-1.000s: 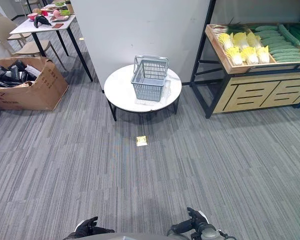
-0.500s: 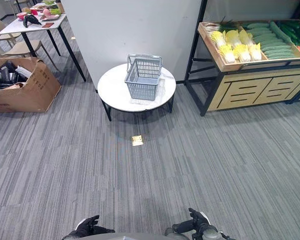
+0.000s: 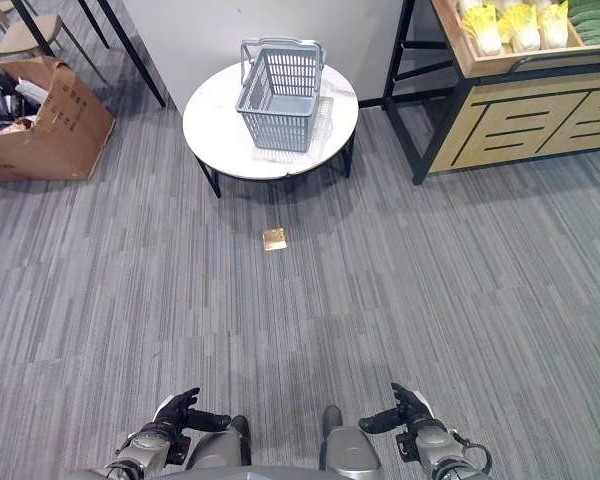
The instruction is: Get the vegetables into the basket
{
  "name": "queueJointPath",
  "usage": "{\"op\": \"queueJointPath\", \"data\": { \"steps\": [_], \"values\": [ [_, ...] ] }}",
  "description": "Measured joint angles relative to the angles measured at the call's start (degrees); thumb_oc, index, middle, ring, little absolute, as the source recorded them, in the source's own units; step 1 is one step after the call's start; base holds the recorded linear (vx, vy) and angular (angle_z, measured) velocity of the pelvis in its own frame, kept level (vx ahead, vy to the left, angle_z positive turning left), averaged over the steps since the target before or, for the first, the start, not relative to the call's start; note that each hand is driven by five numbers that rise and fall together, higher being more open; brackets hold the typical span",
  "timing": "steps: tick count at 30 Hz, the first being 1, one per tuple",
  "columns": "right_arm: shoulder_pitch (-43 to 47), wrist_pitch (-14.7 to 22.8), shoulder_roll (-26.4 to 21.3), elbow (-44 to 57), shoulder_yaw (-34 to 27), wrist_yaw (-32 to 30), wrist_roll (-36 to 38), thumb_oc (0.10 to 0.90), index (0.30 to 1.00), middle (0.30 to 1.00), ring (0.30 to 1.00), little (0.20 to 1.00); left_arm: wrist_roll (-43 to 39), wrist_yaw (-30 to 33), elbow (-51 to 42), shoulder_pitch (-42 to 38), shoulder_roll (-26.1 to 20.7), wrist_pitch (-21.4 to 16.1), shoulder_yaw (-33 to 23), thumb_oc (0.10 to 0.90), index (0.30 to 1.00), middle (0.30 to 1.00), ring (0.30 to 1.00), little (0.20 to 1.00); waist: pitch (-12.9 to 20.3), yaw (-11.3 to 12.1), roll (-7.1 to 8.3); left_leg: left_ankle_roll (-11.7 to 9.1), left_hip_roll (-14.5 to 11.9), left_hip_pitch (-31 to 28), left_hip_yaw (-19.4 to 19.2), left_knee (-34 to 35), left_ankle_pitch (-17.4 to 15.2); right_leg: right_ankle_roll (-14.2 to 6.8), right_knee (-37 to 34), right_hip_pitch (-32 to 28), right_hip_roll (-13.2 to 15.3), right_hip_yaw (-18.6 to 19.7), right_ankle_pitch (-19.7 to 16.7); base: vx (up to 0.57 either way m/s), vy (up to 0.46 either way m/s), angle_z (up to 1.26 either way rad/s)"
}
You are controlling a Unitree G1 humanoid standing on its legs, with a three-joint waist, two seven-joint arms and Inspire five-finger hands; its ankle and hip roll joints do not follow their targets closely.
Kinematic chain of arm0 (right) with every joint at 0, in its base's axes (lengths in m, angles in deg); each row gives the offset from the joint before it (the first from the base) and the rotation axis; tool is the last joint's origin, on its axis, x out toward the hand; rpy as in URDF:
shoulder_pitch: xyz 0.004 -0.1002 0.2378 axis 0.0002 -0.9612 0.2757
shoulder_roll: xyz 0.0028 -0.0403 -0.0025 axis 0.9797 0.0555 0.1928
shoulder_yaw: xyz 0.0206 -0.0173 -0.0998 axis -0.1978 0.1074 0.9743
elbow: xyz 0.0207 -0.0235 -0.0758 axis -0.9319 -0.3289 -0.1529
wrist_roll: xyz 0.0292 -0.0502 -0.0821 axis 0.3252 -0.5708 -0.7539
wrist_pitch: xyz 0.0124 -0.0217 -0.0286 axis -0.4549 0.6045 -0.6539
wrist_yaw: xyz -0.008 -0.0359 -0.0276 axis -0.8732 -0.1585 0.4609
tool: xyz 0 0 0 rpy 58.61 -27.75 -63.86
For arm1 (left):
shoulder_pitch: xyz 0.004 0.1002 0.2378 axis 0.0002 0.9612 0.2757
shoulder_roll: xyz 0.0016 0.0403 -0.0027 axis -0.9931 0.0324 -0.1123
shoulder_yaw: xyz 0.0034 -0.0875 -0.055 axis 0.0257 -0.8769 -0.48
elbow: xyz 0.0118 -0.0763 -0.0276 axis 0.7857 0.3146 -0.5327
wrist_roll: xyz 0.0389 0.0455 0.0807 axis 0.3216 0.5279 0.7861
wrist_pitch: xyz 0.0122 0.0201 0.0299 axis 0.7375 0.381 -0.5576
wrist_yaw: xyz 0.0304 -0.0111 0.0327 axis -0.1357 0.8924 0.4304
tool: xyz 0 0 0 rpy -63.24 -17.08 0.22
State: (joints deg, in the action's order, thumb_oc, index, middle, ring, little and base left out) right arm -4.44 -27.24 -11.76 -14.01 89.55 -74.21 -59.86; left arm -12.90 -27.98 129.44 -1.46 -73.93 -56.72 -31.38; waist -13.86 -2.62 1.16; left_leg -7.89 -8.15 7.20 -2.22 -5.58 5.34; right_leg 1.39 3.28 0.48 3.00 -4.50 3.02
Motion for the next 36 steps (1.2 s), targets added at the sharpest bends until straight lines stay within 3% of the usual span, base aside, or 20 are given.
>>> {"op": "queueJointPath", "data": {
  "steps": [2,4,5,8,9,10,13,14,15,19,22,23,25,26,27,29,31,33,35,36],
  "values": [
    [-0.65,-0.21,0.02,-0.24,0.02,-0.15,-0.02,0.900,1.000,1.000,1.000,1.000,0.00,0.05,0.12,0.38,0.23,-0.03,0.04,0.900,1.000,1.000,1.000,1.000,0.05,-0.11,0.06,0.56,-1.78,0.26,-2.38,7.40,0.92,-0.02,-2.81,-2.61,-0.96,0.30,-0.82,0.20,0.138,-0.18],
    [-1.01,-0.22,0.02,-0.59,0.44,-0.15,-0.05,0.900,1.000,1.000,1.000,1.000,-0.07,0.06,-0.57,0.64,-0.01,-0.30,-0.35,0.900,1.000,1.000,1.000,1.000,0.64,0.25,-0.47,0.10,-2.37,2.35,-2.69,6.86,2.01,-0.74,-3.34,-3.70,-1.50,1.60,-0.38,0.31,0.235,-0.40],
    [-1.14,-0.23,0.02,-1.34,0.35,-0.14,-0.07,0.900,1.000,1.000,1.000,1.000,0.00,0.00,-0.32,0.76,0.12,-0.42,-0.01,0.900,1.000,1.000,1.000,1.000,1.30,0.07,-0.30,0.27,-2.77,1.61,-3.21,10.67,3.48,-1.15,-5.06,-5.39,-2.14,2.88,-0.34,0.22,0.197,-0.59],
    [-2.22,-0.25,0.00,-2.92,0.31,0.28,-0.32,0.900,1.000,1.000,1.000,1.000,-0.21,-1.08,1.15,0.87,0.26,0.92,0.01,0.900,1.000,1.000,1.000,1.000,4.11,-0.61,-1.24,3.54,-2.55,-1.74,-4.81,10.99,5.65,-2.80,-6.34,-8.46,-1.81,7.27,0.52,0.25,0.303,-0.86],
    [-2.55,-0.24,-0.13,-3.09,0.06,0.31,-0.44,0.900,1.000,1.000,1.000,1.000,-0.29,-1.26,3.07,0.81,0.54,1.22,-0.03,0.900,1.000,1.000,1.000,1.000,5.10,-1.11,-2.11,3.49,-3.06,-3.37,-6.65,11.01,5.19,-3.80,-5.94,-9.08,-1.86,8.07,1.33,0.18,0.274,-0.59],
    [-3.34,-0.31,0.35,-2.12,-0.13,-0.08,-0.66,0.900,1.000,1.000,1.000,1.000,-0.23,-1.14,2.37,1.54,0.52,1.28,0.15,0.900,1.000,1.000,1.000,1.000,5.86,-1.66,-1.19,0.65,-1.98,-3.94,-7.57,10.74,4.49,-4.98,-4.77,-9.10,-0.58,8.53,2.69,0.07,0.137,-0.40],
    [-6.91,-0.38,2.50,-1.89,-0.82,0.90,-1.24,0.900,1.000,1.000,1.000,1.000,1.35,-1.48,2.95,2.25,-1.18,-1.13,0.22,0.900,1.000,1.000,1.000,1.000,8.19,-1.55,1.66,3.96,2.06,-4.85,-9.70,10.66,2.39,-6.92,2.30,-5.46,3.68,7.07,4.52,0.08,0.204,-0.16],
    [-7.25,-0.44,3.00,-1.74,-1.51,0.93,-1.24,0.900,1.000,1.000,1.000,1.000,1.39,-1.95,3.67,2.02,-1.57,-0.82,0.18,0.900,1.000,1.000,1.000,1.000,8.27,-1.58,1.78,4.56,2.85,-4.88,-9.83,10.66,1.99,-7.44,3.41,-4.88,4.50,7.27,4.91,0.08,0.333,-0.13],
    [-7.41,-0.15,3.13,-1.47,-1.71,0.84,-1.26,0.900,1.000,1.000,1.000,1.000,1.28,-1.11,-1.51,3.22,-3.33,1.30,4.73,0.900,1.000,1.000,1.000,1.000,8.44,-1.16,2.81,5.89,4.91,-4.90,-11.40,10.64,0.99,-8.99,8.03,-1.84,6.35,7.18,5.49,0.03,0.182,-0.21],
    [-4.47,-0.67,2.76,-1.21,-1.66,0.84,-1.27,0.900,1.000,1.000,1.000,1.000,1.34,-1.03,2.14,2.22,-2.23,0.69,3.57,0.900,1.000,1.000,1.000,1.000,7.60,-0.76,2.50,8.19,7.28,-5.94,-12.90,10.66,-0.67,-10.22,18.22,3.31,8.09,8.54,5.44,0.04,0.244,-0.21],
    [-2.65,-0.15,2.24,-0.06,-1.72,0.80,-1.18,0.900,1.000,1.000,1.000,1.000,1.29,-1.18,2.25,2.29,-2.12,0.63,3.52,0.900,1.000,1.000,1.000,1.000,5.41,-0.74,2.01,10.50,8.44,-8.17,-13.05,10.98,-2.71,-11.41,32.91,10.16,8.23,10.74,0.06,0.16,0.214,-0.09],
    [-2.68,0.05,1.68,1.07,-1.80,0.78,-1.12,0.900,1.000,1.000,1.000,1.000,1.27,-1.17,2.15,2.21,-2.15,0.73,3.52,0.900,1.000,1.000,1.000,1.000,4.70,-0.61,1.65,12.38,8.87,-9.45,-12.83,10.95,-4.02,-11.46,37.15,12.60,8.63,9.92,-0.15,0.27,0.115,-0.16],
    [-2.40,0.31,1.17,2.95,-1.60,0.64,-1.14,0.900,1.000,1.000,1.000,1.000,1.25,-1.13,2.40,1.63,-1.99,1.07,3.44,0.900,1.000,1.000,1.000,1.000,3.36,-1.26,0.66,12.39,7.37,-10.17,-13.02,10.72,-4.68,-9.42,28.52,14.79,7.15,3.10,3.51,0.19,-0.020,-0.20],
    [-1.75,0.30,1.35,3.05,-1.20,0.70,-1.14,0.900,1.000,1.000,1.000,1.000,1.26,-1.14,3.19,1.07,-2.03,1.02,3.38,0.900,1.000,1.000,1.000,1.000,3.08,-1.69,0.56,12.00,6.73,-10.21,-13.16,11.00,-4.89,-9.55,18.19,15.04,5.53,0.46,2.80,0.20,-0.077,0.06],
    [-3.00,-0.38,1.96,2.51,-0.78,0.75,-1.13,0.900,1.000,1.000,1.000,1.000,1.25,-1.18,3.66,0.87,-1.70,1.02,1.31,0.900,1.000,1.000,1.000,1.000,3.27,-1.77,2.08,10.45,7.95,-11.50,-13.97,10.95,-5.12,-9.91,5.80,16.04,5.49,-1.23,-2.59,0.37,-0.137,0.19],
    [-4.33,-0.82,2.75,1.88,0.03,0.81,-1.13,0.900,1.000,1.000,1.000,1.000,1.25,-1.45,2.73,2.30,-0.94,0.54,1.26,0.900,1.000,1.000,1.000,1.000,3.61,-1.81,2.43,8.59,8.62,-14.10,-13.02,10.84,-6.77,-9.55,1.60,16.77,6.21,-1.86,-8.87,0.41,-0.197,0.34],
    [-5.21,-0.99,2.89,2.05,-0.04,0.98,-1.11,0.900,1.000,1.000,1.000,1.000,1.29,-3.18,5.16,2.49,-1.73,0.76,-1.04,0.900,1.000,1.000,1.000,1.000,4.06,-3.20,2.71,7.39,8.35,-15.45,-8.93,10.65,-8.36,-8.79,-4.02,14.08,6.85,-1.67,-12.01,0.17,-0.193,0.78],
    [-5.57,-1.24,1.98,2.00,0.25,0.80,-1.13,0.900,1.000,1.000,1.000,1.000,1.28,-2.00,3.37,4.88,-1.54,0.52,-0.99,0.900,1.000,1.000,1.000,1.000,4.58,-2.70,0.19,6.15,5.44,-16.83,-7.82,10.63,-8.75,-6.74,-4.48,11.76,4.57,-3.80,-15.82,0.05,-0.157,0.49],
    [-4.69,-1.21,-0.33,2.08,0.42,0.87,-1.15,0.900,1.000,1.000,1.000,1.000,1.26,-1.43,2.17,5.74,-0.44,0.06,-0.96,0.900,1.000,1.000,1.000,1.000,4.88,-0.68,-2.28,5.27,2.73,-15.01,-7.62,6.43,-7.66,-4.06,-7.07,9.44,2.47,-5.82,-15.82,0.09,-0.208,0.28],
    [-3.69,-1.01,-1.16,2.71,0.42,0.97,-1.10,0.900,1.000,1.000,1.000,1.000,1.20,-1.40,2.00,5.83,-0.03,-0.03,-1.11,0.900,1.000,1.000,1.000,1.000,4.91,0.11,-2.35,3.90,1.71,-13.74,-7.24,2.97,-6.79,-2.71,-8.16,7.87,1.73,-6.68,-15.15,0.23,-0.365,0.31]
  ]
}}
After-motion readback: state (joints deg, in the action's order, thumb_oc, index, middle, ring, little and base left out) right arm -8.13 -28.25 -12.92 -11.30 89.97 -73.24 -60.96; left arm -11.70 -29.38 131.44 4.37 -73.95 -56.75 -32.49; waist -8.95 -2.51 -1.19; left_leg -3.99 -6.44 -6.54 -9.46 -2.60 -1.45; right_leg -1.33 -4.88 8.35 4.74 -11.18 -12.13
